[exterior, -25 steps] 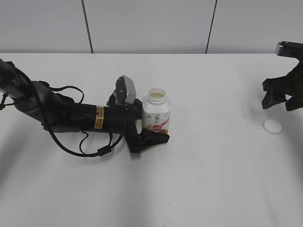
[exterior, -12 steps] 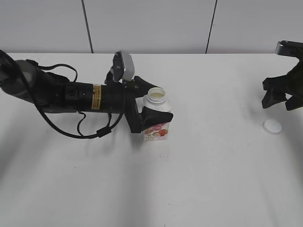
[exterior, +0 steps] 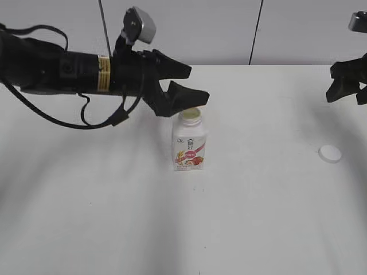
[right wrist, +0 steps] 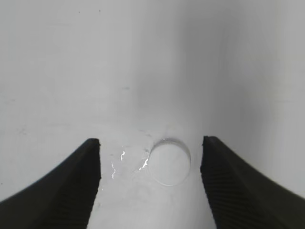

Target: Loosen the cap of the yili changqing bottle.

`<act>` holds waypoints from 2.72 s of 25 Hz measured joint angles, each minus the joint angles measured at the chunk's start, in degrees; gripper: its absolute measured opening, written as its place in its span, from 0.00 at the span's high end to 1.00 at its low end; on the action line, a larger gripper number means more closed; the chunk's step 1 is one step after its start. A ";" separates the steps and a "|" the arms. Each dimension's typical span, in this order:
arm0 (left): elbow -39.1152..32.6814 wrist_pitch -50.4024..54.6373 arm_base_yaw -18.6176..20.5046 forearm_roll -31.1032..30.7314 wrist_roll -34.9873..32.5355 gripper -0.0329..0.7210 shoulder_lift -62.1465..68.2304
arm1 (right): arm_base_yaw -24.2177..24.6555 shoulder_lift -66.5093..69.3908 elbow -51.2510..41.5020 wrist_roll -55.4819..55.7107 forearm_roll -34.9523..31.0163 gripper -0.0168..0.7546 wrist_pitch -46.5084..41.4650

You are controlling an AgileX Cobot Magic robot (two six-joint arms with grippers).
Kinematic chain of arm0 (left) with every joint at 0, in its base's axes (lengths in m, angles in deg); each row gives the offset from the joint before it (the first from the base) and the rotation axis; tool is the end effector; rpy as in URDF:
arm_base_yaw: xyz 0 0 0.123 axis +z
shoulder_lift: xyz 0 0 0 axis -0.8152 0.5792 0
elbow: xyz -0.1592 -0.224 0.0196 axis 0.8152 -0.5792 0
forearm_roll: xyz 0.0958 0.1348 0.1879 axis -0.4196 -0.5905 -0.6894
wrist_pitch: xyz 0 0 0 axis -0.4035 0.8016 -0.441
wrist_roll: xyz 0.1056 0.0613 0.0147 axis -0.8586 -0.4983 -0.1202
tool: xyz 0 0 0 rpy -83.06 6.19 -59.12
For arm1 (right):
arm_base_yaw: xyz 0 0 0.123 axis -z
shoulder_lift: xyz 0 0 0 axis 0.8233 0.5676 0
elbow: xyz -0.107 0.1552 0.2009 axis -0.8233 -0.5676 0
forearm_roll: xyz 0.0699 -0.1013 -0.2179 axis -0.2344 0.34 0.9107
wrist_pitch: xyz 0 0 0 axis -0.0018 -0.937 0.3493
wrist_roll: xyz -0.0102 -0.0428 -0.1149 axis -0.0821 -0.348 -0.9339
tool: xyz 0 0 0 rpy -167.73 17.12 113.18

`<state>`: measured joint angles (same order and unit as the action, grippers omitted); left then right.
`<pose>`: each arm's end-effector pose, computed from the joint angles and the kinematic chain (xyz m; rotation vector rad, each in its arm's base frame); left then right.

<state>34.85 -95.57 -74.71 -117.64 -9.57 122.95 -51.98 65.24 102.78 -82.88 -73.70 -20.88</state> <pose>0.3647 -0.2366 0.1441 1.2421 1.5737 -0.8857 0.3834 -0.0016 0.1697 -0.0321 2.7097 0.2056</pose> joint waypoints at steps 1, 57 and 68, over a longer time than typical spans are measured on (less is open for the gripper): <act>0.00 1.31 0.00 -0.72 1.70 0.17 -1.63 | 0.00 -0.58 0.41 0.00 0.00 0.30 -0.63; 5.83 122.44 6.83 71.42 -33.50 0.27 -25.75 | 0.00 -17.28 1.66 0.94 3.08 0.32 -30.26; -3.50 122.73 6.83 72.48 -33.50 0.28 -44.41 | 0.00 -40.27 -13.05 3.20 7.93 0.33 -30.32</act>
<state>31.35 27.16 -67.88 -45.17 -43.07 78.54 -51.98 24.98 89.73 -79.68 -65.77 -51.20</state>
